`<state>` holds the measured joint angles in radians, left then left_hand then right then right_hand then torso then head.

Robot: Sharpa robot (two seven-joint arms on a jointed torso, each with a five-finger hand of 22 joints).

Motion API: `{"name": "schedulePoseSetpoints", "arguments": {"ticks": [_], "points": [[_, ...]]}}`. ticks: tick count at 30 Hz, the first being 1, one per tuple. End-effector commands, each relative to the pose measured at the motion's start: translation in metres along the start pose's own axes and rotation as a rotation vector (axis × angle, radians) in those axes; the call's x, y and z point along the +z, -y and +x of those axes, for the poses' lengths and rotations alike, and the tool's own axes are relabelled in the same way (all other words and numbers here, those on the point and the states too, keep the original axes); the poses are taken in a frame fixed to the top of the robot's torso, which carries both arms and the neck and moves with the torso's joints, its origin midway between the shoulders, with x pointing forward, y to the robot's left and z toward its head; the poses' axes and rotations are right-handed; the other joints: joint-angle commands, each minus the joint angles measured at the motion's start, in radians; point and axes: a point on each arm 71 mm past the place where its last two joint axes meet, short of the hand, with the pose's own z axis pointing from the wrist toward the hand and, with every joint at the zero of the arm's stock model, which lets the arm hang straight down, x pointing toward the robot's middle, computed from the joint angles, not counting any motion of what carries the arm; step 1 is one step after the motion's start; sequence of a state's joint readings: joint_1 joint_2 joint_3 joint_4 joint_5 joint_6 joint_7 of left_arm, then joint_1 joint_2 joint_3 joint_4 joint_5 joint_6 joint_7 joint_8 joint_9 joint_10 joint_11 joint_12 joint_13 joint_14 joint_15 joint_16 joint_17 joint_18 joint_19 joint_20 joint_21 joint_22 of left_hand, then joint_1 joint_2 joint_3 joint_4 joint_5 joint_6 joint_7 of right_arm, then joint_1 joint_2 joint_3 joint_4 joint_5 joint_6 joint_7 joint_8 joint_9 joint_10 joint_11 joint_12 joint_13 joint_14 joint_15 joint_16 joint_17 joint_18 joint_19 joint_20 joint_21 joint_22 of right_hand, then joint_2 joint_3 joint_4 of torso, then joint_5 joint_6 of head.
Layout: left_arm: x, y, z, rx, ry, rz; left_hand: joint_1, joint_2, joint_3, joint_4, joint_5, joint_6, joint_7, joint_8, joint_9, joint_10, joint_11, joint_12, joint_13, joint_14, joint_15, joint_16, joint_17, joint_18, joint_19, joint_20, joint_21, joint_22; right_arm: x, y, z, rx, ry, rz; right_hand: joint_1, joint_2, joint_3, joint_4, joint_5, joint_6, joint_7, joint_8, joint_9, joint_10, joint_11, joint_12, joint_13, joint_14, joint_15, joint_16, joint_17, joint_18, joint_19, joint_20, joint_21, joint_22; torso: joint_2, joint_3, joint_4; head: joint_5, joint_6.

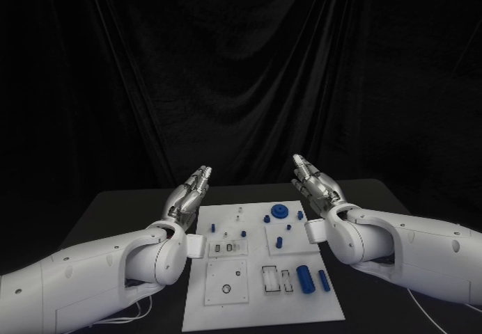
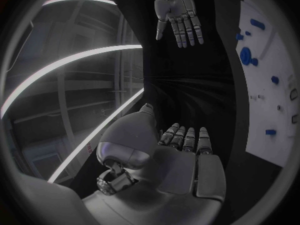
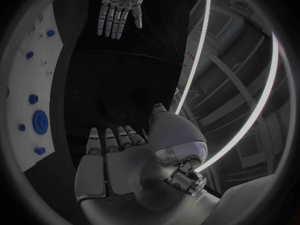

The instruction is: Assemble the parts on the task board

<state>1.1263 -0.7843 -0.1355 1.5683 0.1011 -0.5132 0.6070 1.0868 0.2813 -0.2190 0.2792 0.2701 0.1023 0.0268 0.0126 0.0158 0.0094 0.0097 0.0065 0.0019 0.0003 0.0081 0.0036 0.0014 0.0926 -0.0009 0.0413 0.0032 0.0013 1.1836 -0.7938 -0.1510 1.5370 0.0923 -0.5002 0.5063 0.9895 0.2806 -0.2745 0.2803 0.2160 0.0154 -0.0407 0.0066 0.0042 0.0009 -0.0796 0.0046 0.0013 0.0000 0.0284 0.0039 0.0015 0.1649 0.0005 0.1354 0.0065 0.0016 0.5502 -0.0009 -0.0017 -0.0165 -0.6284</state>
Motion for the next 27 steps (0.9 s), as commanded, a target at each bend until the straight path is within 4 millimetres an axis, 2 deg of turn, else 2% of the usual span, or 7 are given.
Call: {"name": "schedulePoseSetpoints", "arguments": {"ticks": [1, 3, 9, 15, 16, 22, 27], "points": [[0.0, 0.011, 0.009, -0.199, -0.14, 0.107, 0.051, 0.009, -0.007, 0.014, 0.014, 0.015, 0.003, 0.006, 0.003, 0.007, 0.032, -0.002, 0.003, 0.0, 0.025, -0.004, -0.001, 0.01, 0.001, 0.024, -0.003, -0.001, 0.002, -0.001, 0.007, 0.158, -0.165, 0.073, 0.04, 0.007, -0.009, 0.012, 0.011, 0.007, 0.021, 0.003, 0.003, -0.001, 0.024, -0.005, -0.001, 0.0, 0.023, -0.004, -0.002, 0.01, 0.0, 0.018, -0.006, -0.002, 0.0, -0.0001, 0.0, 0.0, 0.0], [-0.001, 0.012, 0.01, -0.24, -0.17, 0.122, 0.055, 0.009, -0.007, 0.013, 0.015, 0.017, 0.003, 0.006, 0.003, 0.006, 0.035, -0.002, 0.002, 0.0, 0.029, -0.004, -0.001, 0.011, 0.001, 0.03, -0.003, -0.001, 0.002, -0.002, 0.007, 0.185, -0.205, 0.086, 0.041, 0.007, -0.01, 0.012, 0.01, 0.014, 0.03, 0.006, 0.005, -0.001, 0.034, -0.005, -0.001, 0.0, 0.03, -0.004, -0.002, 0.008, 0.0, 0.023, -0.006, -0.002, 0.0, -0.0001, 0.0, 0.0, 0.0], [-0.004, 0.014, 0.011, -0.331, -0.228, 0.154, 0.111, 0.011, 0.024, 0.014, 0.051, 0.112, 0.034, 0.018, 0.013, 0.088, 0.093, 0.019, 0.017, 0.008, 0.117, 0.003, 0.002, 0.088, 0.033, 0.196, 0.024, 0.018, 0.002, -0.006, 0.006, 0.246, -0.294, 0.114, 0.091, -0.001, -0.013, 0.011, 0.043, 0.093, 0.075, 0.071, 0.025, -0.001, 0.082, -0.005, -0.001, 0.0, 0.072, -0.004, -0.002, 0.014, 0.01, 0.077, 0.003, 0.006, 0.0, -0.0001, 0.0, 0.0, 0.0], [-0.004, 0.015, 0.011, -0.349, -0.238, 0.161, 0.136, 0.011, 0.031, 0.014, 0.084, 0.14, 0.052, 0.021, 0.016, 0.106, 0.114, 0.024, 0.02, 0.016, 0.131, 0.007, 0.005, 0.09, 0.045, 0.215, 0.033, 0.022, 0.002, -0.007, 0.006, 0.261, -0.316, 0.12, 0.128, -0.005, -0.018, 0.01, 0.064, 0.106, 0.088, 0.102, 0.028, 0.001, 0.098, 0.006, 0.003, 0.0, 0.107, -0.004, -0.002, 0.016, 0.034, 0.111, 0.021, 0.017, 0.0, -0.0001, 0.0, 0.0, 0.0], [-0.005, 0.022, -0.001, -0.256, -0.45, 0.286, 0.141, 0.011, 0.033, 0.013, 0.088, 0.146, 0.057, 0.022, 0.017, 0.11, 0.113, 0.025, 0.02, 0.018, 0.129, 0.008, 0.005, 0.09, 0.046, 0.215, 0.034, 0.023, -0.008, -0.017, -0.019, 0.285, -0.331, 0.11, 0.145, -0.009, -0.018, 0.009, 0.079, 0.114, 0.096, 0.114, 0.03, 0.003, 0.105, 0.014, 0.006, 0.001, 0.114, -0.002, 0.0, 0.015, 0.042, 0.118, 0.026, 0.02, 0.013, -0.0094, 0.006, 0.011, -0.122], [-0.008, 0.024, -0.01, -0.226, -0.44, 0.297, 0.159, 0.009, 0.035, 0.014, 0.098, 0.177, 0.084, 0.026, 0.02, 0.122, 0.11, 0.029, 0.022, 0.021, 0.125, 0.009, 0.006, 0.09, 0.047, 0.216, 0.036, 0.022, -0.009, -0.025, -0.027, 0.254, -0.288, 0.079, 0.29, -0.045, 0.0, 0.009, 0.226, 0.193, 0.134, 0.194, 0.041, 0.039, 0.154, 0.131, 0.028, 0.05, 0.144, 0.063, 0.019, 0.015, 0.132, 0.142, 0.077, 0.042, 0.018, -0.0112, 0.0076, 0.008, -0.169], [-0.015, 0.028, -0.021, -0.214, -0.422, 0.308, 0.171, 0.009, 0.036, 0.013, 0.105, 0.193, 0.091, 0.027, 0.021, 0.131, 0.117, 0.031, 0.023, 0.029, 0.13, 0.013, 0.008, 0.091, 0.051, 0.219, 0.039, 0.024, -0.009, -0.035, -0.033, 0.245, -0.289, 0.066, 0.342, -0.057, 0.005, 0.007, 0.243, 0.223, 0.148, 0.224, 0.044, 0.059, 0.185, 0.216, 0.036, 0.118, 0.179, 0.126, 0.033, -0.002, 0.209, 0.155, 0.116, 0.055, 0.043, -0.0175, 0.032, -0.011, -0.189]]}}
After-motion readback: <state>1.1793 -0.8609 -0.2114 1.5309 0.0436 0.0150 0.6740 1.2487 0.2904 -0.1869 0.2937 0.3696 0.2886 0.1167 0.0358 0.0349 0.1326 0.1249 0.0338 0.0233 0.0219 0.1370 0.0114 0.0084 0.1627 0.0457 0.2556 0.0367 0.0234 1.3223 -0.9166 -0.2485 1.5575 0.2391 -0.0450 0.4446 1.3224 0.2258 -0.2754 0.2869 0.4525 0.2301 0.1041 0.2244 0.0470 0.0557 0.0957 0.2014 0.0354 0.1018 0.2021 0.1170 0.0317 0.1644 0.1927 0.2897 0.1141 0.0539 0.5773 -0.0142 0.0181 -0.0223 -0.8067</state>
